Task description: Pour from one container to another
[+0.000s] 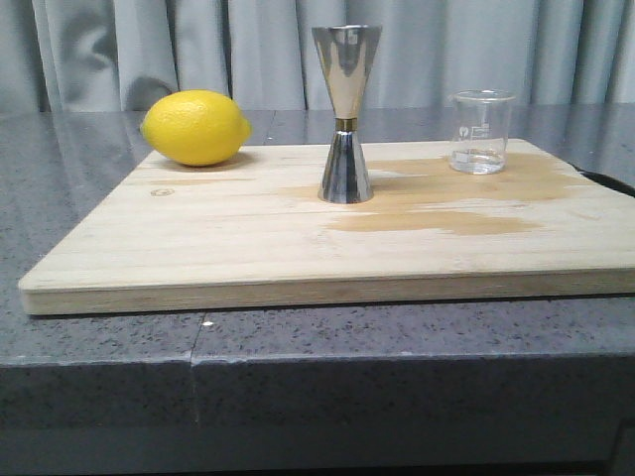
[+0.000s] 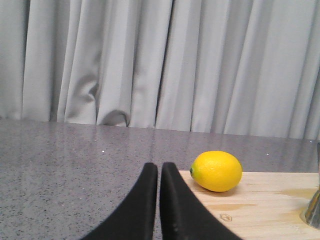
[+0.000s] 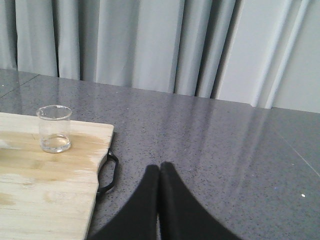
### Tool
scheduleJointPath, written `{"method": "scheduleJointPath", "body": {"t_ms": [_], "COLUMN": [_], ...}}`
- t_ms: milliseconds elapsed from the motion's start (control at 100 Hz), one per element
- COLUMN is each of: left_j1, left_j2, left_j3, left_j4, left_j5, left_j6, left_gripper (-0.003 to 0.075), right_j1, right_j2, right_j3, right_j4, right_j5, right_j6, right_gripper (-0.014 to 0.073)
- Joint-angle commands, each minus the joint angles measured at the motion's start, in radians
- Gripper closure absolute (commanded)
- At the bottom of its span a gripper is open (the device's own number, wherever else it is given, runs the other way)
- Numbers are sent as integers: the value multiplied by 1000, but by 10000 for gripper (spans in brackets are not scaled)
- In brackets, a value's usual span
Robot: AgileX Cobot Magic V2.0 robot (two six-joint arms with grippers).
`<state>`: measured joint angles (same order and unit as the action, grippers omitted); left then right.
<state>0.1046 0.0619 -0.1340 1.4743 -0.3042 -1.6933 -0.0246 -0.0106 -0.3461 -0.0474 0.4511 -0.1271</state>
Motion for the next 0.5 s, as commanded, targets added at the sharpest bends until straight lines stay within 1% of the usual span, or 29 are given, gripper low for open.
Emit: {"method": "scheduleJointPath", "body": {"t_ms": [0, 410, 490], "left_j1": [-8, -8, -23], "left_j2": [10, 10, 10], "left_j3": [-26, -24, -13], "left_j4": [-11, -11, -15], "left_j5": [-16, -9, -19], "left_j6": [-12, -12, -12], "left_gripper": [739, 739, 739], "right_j1": [-7, -7, -7], "right_j2": [-11, -11, -11], "right_j3": [-25, -25, -25], "right_j4": [-5, -5, -5], "right_j5": [-85, -84, -84], "right_j6": [0, 0, 0], "right_gripper": [669, 669, 669]}}
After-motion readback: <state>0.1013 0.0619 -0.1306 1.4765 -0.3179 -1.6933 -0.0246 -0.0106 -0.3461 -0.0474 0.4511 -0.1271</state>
